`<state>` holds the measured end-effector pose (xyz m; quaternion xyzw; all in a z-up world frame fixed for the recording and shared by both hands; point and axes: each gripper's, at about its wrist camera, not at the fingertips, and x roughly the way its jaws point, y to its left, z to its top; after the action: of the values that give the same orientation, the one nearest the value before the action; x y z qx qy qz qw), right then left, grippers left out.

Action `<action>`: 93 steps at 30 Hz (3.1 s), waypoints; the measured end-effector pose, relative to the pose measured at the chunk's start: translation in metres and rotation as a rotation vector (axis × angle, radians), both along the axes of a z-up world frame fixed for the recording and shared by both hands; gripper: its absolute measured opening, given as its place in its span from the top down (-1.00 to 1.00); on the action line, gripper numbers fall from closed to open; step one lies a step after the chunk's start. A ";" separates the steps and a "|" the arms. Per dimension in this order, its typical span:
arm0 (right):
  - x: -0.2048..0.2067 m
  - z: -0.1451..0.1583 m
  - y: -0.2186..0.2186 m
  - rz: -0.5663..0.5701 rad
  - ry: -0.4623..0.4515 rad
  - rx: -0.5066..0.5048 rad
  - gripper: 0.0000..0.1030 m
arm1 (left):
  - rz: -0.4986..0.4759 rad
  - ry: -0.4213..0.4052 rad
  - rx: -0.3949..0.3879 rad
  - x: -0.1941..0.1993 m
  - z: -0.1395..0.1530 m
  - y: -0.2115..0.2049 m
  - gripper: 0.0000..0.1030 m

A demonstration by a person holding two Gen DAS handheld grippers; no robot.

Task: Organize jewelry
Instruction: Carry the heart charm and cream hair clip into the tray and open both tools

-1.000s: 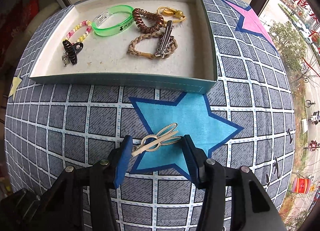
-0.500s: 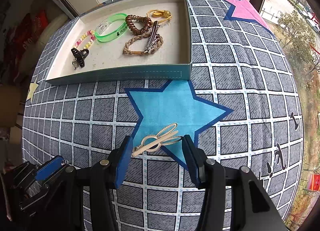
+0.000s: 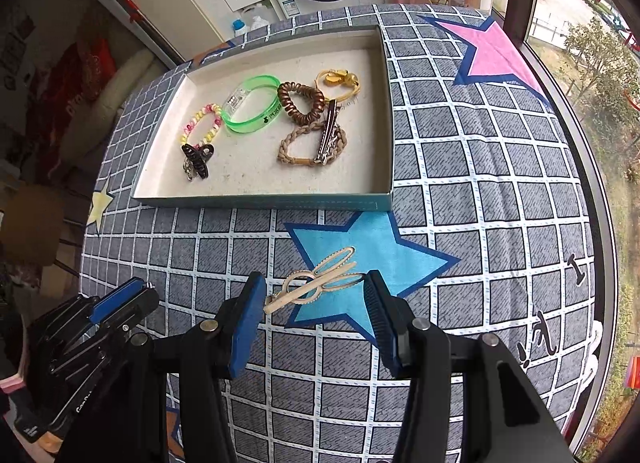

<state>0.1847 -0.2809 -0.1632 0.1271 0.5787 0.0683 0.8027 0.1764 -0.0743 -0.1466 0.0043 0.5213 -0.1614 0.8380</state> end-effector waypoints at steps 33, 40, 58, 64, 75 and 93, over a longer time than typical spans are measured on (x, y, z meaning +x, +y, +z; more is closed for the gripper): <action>0.120 -0.001 0.005 0.023 -0.050 0.012 -0.05 | 0.153 -0.058 0.056 0.132 -0.008 0.009 0.40; 0.131 -0.019 0.004 0.021 -0.024 -0.002 -0.05 | 0.167 -0.033 0.079 0.144 -0.026 0.010 0.40; 0.137 -0.050 0.008 0.044 0.023 -0.038 -0.06 | 0.163 0.001 0.177 0.151 -0.055 0.000 0.39; 0.134 -0.049 0.010 0.063 0.015 -0.043 -0.12 | 0.157 0.002 0.195 0.149 -0.054 -0.001 0.39; 0.130 -0.031 0.004 0.035 -0.008 0.027 -0.46 | 0.146 -0.023 0.197 0.145 -0.045 -0.004 -0.62; 0.111 -0.017 0.000 -0.007 -0.010 0.049 -1.00 | 0.189 -0.059 0.175 0.123 -0.013 0.002 -1.00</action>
<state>0.2956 -0.2806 -0.1807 0.1483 0.5724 0.0803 0.8024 0.2990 -0.0722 -0.1594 0.0332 0.5067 -0.0355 0.8608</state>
